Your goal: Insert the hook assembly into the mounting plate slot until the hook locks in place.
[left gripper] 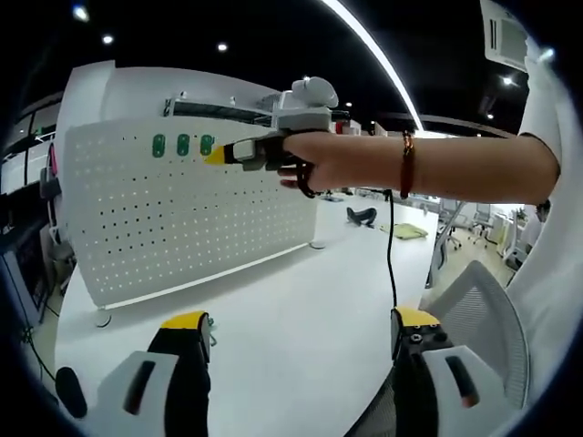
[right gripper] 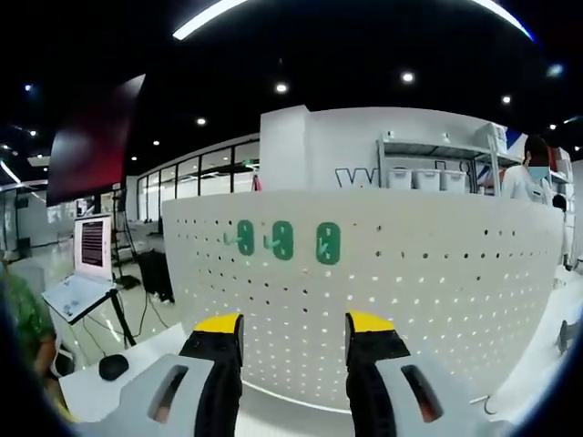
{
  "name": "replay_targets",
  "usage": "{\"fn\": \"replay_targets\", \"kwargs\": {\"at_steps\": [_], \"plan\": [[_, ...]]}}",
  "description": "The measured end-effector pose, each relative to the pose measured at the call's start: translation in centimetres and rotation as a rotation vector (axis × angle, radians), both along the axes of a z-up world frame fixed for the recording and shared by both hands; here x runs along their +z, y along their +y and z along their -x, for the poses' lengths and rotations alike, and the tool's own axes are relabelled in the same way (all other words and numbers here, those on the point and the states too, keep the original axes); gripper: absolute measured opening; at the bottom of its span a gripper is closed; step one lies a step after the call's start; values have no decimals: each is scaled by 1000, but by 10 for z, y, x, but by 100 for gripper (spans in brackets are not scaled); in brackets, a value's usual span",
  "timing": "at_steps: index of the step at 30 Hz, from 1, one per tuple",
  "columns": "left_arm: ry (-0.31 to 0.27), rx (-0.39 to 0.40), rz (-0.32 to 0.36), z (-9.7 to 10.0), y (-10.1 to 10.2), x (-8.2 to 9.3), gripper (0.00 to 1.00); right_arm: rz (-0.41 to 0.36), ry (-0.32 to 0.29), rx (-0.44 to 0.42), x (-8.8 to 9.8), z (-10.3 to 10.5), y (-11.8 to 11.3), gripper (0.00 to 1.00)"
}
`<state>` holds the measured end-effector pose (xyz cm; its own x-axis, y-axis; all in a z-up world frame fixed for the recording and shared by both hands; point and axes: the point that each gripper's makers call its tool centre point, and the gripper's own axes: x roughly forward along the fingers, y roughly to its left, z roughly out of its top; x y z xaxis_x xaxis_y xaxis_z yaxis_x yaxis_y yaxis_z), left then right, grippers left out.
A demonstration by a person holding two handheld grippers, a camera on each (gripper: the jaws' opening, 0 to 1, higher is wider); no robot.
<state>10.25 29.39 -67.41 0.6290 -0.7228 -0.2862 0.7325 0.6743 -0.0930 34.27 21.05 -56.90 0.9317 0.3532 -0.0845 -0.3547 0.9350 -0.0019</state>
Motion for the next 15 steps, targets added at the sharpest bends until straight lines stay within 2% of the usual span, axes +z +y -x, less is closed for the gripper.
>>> {"fn": "replay_targets", "kwargs": {"at_steps": [9,11,13,15], "plan": [[8,0,-3,-1,-2,0,83,-6,6,37,-4,12,-1,49],[8,0,-4,-2,-2,2,83,-12,-8,56,-2,15,1,51],[4,-4,-12,-3,-2,3,83,-42,-49,89,4,20,3,52],[-5,-4,-11,-4,-1,7,82,-37,-42,100,2,24,1,52]]}}
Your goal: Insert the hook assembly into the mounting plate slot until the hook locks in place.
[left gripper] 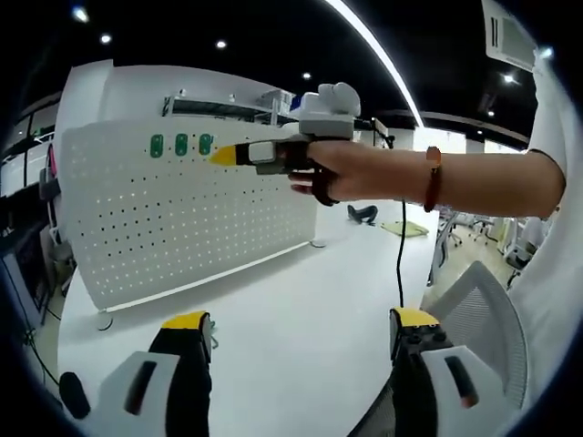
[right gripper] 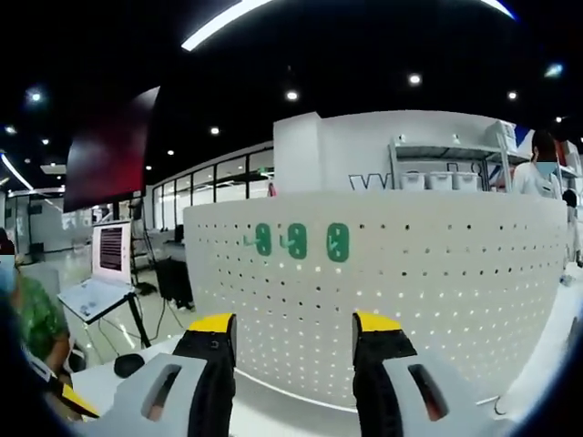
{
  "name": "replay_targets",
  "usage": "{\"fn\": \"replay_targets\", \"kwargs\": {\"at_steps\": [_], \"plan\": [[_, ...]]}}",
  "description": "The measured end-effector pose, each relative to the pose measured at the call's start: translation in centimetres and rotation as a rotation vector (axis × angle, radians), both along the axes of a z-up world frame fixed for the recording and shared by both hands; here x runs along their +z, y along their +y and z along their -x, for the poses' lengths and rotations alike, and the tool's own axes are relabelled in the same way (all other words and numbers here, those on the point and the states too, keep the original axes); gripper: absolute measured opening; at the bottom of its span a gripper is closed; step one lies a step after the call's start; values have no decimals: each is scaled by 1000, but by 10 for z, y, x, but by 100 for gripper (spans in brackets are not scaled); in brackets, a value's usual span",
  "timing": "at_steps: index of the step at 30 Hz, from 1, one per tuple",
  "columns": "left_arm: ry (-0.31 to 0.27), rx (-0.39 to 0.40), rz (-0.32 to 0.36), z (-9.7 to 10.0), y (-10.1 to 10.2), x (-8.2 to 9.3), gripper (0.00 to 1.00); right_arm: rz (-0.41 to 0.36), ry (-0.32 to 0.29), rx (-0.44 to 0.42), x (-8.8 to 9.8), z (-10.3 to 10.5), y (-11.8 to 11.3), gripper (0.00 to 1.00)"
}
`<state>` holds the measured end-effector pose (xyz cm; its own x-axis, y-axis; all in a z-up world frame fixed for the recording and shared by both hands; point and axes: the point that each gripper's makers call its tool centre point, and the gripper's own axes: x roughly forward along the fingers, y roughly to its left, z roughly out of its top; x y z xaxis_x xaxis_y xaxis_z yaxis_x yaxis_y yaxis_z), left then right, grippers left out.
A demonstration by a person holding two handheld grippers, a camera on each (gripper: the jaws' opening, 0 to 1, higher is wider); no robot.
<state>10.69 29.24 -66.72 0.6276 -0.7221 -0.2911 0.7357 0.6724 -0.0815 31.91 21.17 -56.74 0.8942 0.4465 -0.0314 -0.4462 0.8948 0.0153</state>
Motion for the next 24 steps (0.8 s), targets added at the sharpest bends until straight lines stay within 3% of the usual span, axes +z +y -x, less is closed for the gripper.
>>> {"fn": "replay_targets", "kwargs": {"at_steps": [12,16,24], "plan": [[-2,-4,42,-1,-4,5,83,32,-16,53,-5,28,-20,53],[-1,-8,4,-1,-4,0,83,46,-17,60,-7,37,-30,53],[-2,-9,3,-1,-5,1,83,38,-17,83,-12,55,-36,55]]}}
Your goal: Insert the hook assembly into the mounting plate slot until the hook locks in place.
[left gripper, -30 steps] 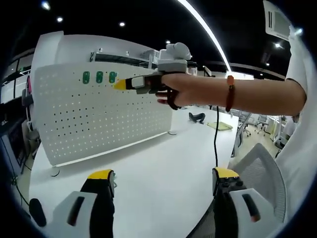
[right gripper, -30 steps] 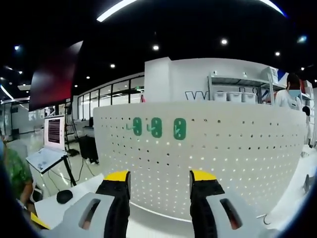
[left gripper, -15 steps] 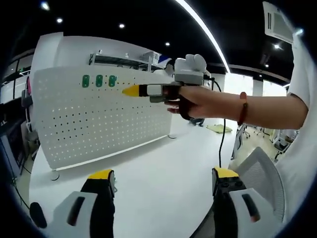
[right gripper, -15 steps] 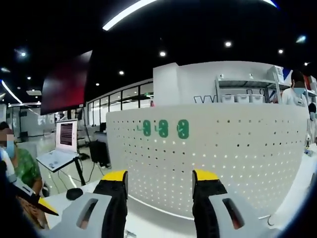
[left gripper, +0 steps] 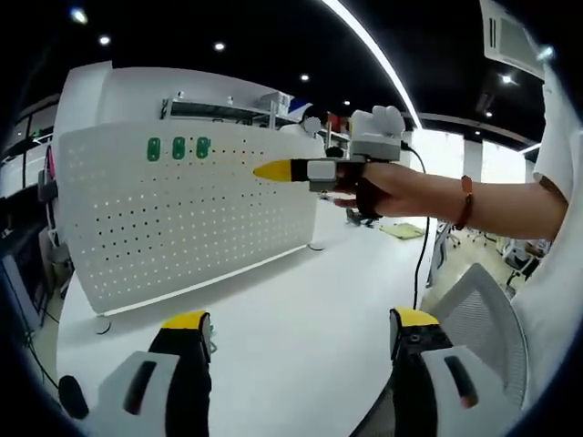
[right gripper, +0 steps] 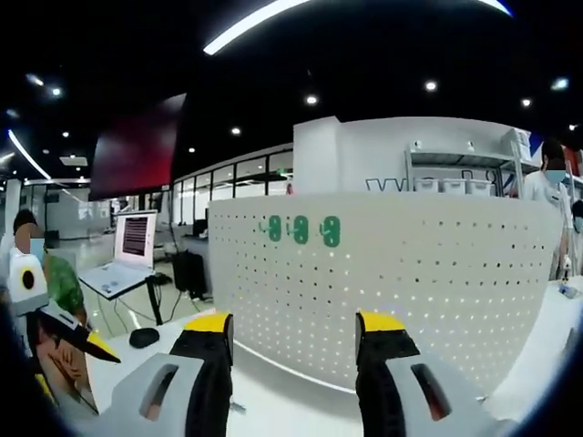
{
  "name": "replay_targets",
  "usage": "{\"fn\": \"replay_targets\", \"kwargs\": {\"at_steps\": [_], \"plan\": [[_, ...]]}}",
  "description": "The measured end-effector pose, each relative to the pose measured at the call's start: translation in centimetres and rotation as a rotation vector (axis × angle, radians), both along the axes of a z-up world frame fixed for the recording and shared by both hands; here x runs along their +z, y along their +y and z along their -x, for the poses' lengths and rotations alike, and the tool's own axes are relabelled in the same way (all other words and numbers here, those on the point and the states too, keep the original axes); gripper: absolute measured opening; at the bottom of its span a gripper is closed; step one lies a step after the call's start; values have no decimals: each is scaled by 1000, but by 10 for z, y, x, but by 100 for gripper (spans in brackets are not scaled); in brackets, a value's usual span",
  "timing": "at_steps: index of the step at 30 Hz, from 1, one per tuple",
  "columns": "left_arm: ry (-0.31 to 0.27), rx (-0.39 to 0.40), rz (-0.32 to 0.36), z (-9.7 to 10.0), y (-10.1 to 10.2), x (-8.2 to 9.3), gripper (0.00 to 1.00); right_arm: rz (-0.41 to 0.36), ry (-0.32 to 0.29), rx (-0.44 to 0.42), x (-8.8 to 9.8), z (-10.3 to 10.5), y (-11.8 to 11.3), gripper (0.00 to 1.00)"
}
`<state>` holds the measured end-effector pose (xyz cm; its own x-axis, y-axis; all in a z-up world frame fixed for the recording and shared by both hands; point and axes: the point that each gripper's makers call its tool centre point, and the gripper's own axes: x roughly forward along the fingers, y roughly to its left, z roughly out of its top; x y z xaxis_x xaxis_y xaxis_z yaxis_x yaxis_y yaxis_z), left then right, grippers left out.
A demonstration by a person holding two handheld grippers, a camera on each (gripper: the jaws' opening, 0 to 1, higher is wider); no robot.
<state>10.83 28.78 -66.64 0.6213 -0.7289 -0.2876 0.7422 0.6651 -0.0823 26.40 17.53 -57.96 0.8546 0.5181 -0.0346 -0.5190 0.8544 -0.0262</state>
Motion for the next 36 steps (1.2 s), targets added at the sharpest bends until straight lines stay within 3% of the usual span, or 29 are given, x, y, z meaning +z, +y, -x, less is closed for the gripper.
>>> {"fn": "replay_targets", "kwargs": {"at_steps": [13,23,29,36], "plan": [[26,-4,15,-8,-2,1,80,17,14,-1,-13,25,-9,53],[63,-18,9,-10,-5,-18,80,3,31,-1,-23,35,-13,51],[77,-17,10,-12,-3,-23,80,-30,48,14,-26,42,-8,51],[102,-14,-7,-15,-1,-30,79,-19,57,33,-30,49,-5,51]]}}
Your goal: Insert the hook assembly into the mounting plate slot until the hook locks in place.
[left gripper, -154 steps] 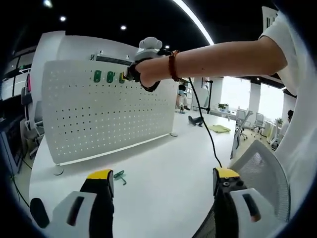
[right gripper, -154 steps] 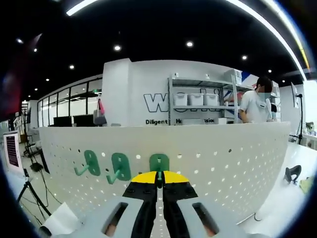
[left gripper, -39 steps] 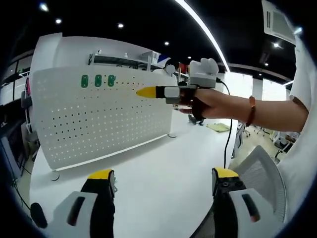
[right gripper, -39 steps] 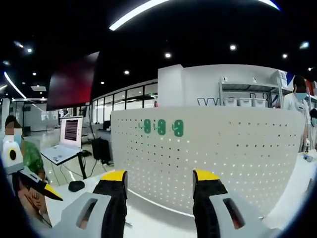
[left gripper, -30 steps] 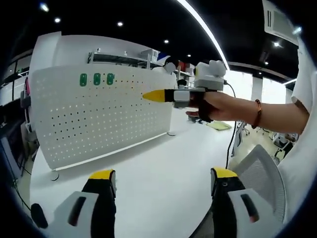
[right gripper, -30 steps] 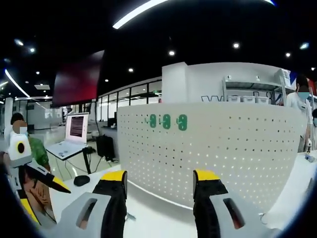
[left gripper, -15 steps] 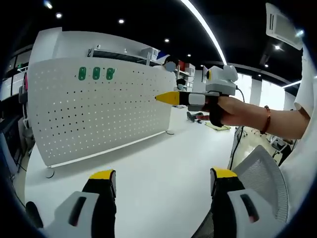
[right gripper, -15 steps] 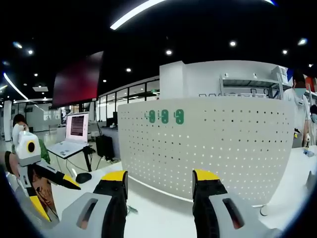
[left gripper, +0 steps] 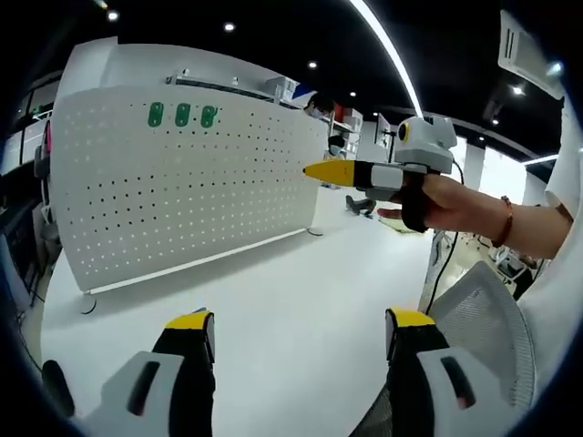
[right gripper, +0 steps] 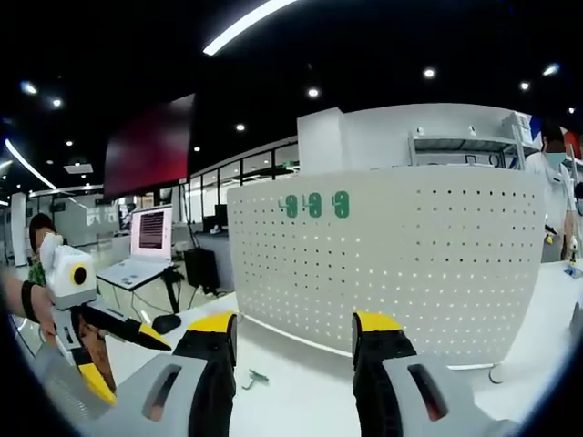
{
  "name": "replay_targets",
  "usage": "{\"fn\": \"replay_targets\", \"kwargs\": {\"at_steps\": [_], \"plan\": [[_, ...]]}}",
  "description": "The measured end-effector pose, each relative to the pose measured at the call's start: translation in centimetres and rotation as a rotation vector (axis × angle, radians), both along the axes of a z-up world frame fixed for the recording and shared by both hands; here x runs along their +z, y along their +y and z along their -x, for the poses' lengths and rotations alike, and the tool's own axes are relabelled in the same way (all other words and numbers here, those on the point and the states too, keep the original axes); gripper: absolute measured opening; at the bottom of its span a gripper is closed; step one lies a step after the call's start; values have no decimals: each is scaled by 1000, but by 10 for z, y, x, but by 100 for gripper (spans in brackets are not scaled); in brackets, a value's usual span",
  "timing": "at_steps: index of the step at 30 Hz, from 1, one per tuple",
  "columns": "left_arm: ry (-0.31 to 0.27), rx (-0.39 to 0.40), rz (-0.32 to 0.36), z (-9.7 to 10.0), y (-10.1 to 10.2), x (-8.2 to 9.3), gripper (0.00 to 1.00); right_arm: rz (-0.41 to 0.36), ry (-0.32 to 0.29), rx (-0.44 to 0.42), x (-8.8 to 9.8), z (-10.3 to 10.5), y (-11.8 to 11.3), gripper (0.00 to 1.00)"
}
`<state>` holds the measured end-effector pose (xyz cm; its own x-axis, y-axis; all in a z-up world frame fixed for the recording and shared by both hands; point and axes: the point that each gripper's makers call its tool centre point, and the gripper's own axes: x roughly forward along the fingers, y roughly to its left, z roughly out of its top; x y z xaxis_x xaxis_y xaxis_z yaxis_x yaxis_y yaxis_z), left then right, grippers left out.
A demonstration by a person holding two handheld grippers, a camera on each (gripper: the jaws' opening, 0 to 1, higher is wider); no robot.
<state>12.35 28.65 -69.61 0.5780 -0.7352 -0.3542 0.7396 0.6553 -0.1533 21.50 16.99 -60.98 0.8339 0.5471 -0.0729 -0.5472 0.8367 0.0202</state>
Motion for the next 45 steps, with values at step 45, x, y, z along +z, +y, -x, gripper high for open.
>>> {"fn": "replay_targets", "kwargs": {"at_steps": [45], "plan": [[113,43,-53,-26,13,-40,74,21,91,131,-38,52,-2,62]]}}
